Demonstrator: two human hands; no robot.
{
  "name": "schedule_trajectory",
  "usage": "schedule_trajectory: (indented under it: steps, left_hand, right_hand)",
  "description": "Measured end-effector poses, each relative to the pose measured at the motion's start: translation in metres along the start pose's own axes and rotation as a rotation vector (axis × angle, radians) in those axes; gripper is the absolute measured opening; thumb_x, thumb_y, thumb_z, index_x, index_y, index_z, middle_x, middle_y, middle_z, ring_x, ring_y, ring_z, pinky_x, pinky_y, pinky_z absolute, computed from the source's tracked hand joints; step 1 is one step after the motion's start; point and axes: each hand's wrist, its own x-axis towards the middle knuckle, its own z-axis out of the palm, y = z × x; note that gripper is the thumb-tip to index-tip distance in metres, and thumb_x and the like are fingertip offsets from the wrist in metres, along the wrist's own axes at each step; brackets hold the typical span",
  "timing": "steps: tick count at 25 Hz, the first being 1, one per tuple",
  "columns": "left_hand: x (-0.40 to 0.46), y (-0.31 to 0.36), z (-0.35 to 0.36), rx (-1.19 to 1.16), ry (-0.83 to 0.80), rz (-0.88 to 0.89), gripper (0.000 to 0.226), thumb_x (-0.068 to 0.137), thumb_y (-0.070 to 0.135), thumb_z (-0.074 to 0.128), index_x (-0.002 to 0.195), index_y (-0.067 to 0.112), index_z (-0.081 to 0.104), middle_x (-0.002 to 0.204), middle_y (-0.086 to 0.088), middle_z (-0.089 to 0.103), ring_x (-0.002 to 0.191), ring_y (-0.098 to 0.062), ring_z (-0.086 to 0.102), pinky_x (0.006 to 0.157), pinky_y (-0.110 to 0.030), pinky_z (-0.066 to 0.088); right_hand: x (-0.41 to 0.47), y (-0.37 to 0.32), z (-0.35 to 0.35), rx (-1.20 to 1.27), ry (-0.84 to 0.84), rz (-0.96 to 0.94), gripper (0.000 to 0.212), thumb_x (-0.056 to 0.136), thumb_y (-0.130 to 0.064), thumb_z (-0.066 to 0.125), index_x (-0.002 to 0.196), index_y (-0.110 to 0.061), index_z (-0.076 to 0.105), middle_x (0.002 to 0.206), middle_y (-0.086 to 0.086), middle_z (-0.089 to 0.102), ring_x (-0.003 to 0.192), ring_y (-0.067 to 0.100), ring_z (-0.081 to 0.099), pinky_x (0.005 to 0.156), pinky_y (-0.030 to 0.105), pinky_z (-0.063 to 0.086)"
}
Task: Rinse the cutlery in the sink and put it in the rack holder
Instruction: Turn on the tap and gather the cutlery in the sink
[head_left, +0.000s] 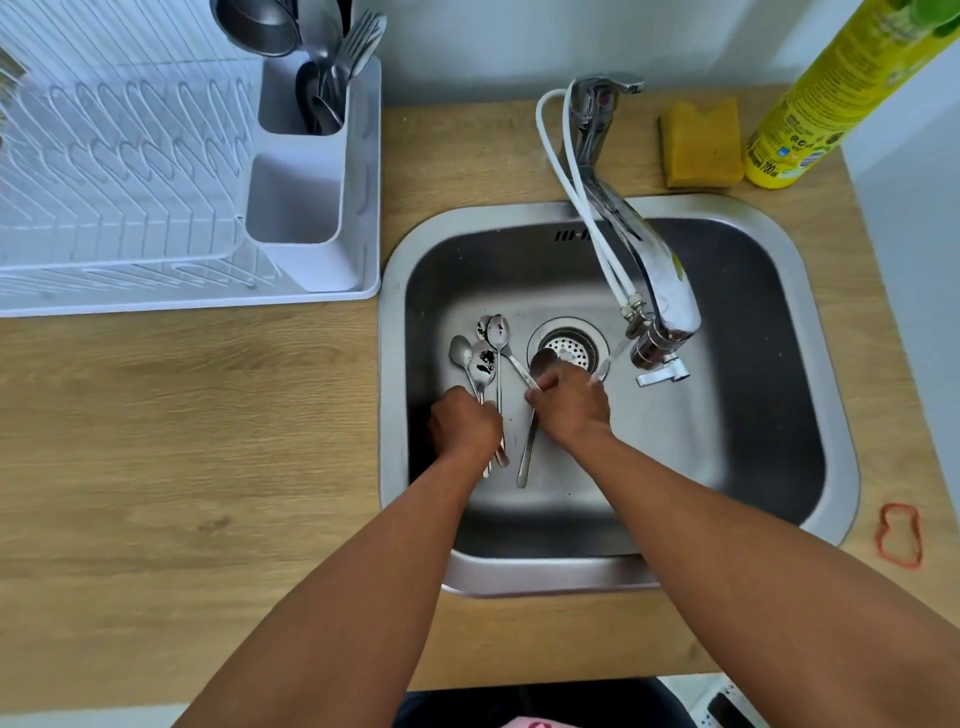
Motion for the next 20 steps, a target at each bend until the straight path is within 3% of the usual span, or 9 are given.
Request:
schedule_trajectory:
  steps: [4, 7, 11, 14, 17, 18, 20]
  left_hand:
    - [0.0, -0.002, 0.002, -0.009, 0.011, 0.013, 0.026, 0.089, 0.025, 0.067, 0.105, 0.004, 0.07, 0.107, -0.017, 0.075, 0.099, -0.038, 0.072, 0.069, -0.032, 0.051]
    - [-0.001, -0.002, -0.001, -0.03, 0.01, 0.02, 0.028, 0.086, 0.024, 0.069, 0.107, 0.005, 0.069, 0.107, -0.016, 0.075, 0.099, -0.037, 0.072, 0.075, -0.034, 0.055]
    - [-0.002, -0.005, -0.003, -0.113, -0.003, 0.064, 0.021, 0.087, 0.025, 0.071, 0.099, 0.007, 0.07, 0.1, -0.012, 0.076, 0.094, -0.032, 0.072, 0.07, -0.027, 0.047]
    - [-0.003, -0.006, -0.004, -0.181, 0.041, 0.094, 0.012, 0.09, 0.022, 0.068, 0.088, 0.012, 0.062, 0.095, -0.012, 0.076, 0.088, -0.031, 0.072, 0.07, -0.027, 0.049]
    - [-0.006, -0.003, -0.005, -0.287, 0.059, 0.087, 0.013, 0.093, 0.019, 0.065, 0.085, 0.012, 0.058, 0.091, -0.016, 0.076, 0.084, -0.033, 0.075, 0.079, -0.041, 0.062]
    - [-0.008, -0.002, -0.006, -0.329, 0.066, 0.072, 0.014, 0.094, 0.017, 0.064, 0.084, 0.013, 0.056, 0.09, -0.016, 0.075, 0.08, -0.034, 0.075, 0.077, -0.044, 0.063]
    - [-0.014, -0.001, -0.006, -0.495, 0.055, 0.014, 0.015, 0.097, 0.01, 0.059, 0.085, 0.013, 0.051, 0.083, -0.014, 0.07, 0.064, -0.029, 0.074, 0.057, -0.042, 0.064]
  right_hand:
    - [-0.006, 0.008, -0.002, 0.079, -0.058, -0.022, 0.01, 0.088, -0.027, 0.071, 0.084, -0.02, 0.065, 0.086, 0.0, 0.067, 0.092, 0.026, 0.067, 0.083, 0.033, 0.053]
    - [-0.016, 0.018, 0.001, 0.127, -0.055, -0.107, 0.008, 0.091, -0.021, 0.068, 0.097, -0.015, 0.068, 0.09, 0.002, 0.069, 0.09, 0.023, 0.064, 0.079, 0.027, 0.046]
    - [-0.032, 0.024, -0.01, 0.282, -0.033, -0.087, 0.009, 0.094, -0.014, 0.06, 0.102, -0.018, 0.063, 0.087, -0.009, 0.066, 0.086, 0.016, 0.061, 0.071, 0.02, 0.042]
    - [-0.039, 0.028, -0.022, 0.526, -0.078, 0.059, 0.009, 0.094, -0.01, 0.052, 0.095, -0.017, 0.057, 0.087, 0.004, 0.072, 0.073, 0.022, 0.064, 0.068, 0.034, 0.052]
    - [-0.048, 0.034, -0.036, 0.635, -0.067, 0.115, 0.013, 0.089, -0.014, 0.047, 0.081, -0.017, 0.056, 0.073, 0.005, 0.068, 0.058, 0.02, 0.052, 0.06, 0.038, 0.042]
    - [-0.051, 0.036, -0.04, 0.634, -0.051, 0.1, 0.013, 0.09, -0.018, 0.049, 0.08, -0.017, 0.058, 0.068, 0.004, 0.065, 0.056, 0.017, 0.05, 0.059, 0.036, 0.039]
    - [-0.059, 0.037, -0.049, 0.635, -0.031, 0.039, 0.015, 0.095, -0.029, 0.055, 0.089, -0.02, 0.064, 0.06, -0.001, 0.06, 0.049, 0.008, 0.05, 0.054, 0.029, 0.038]
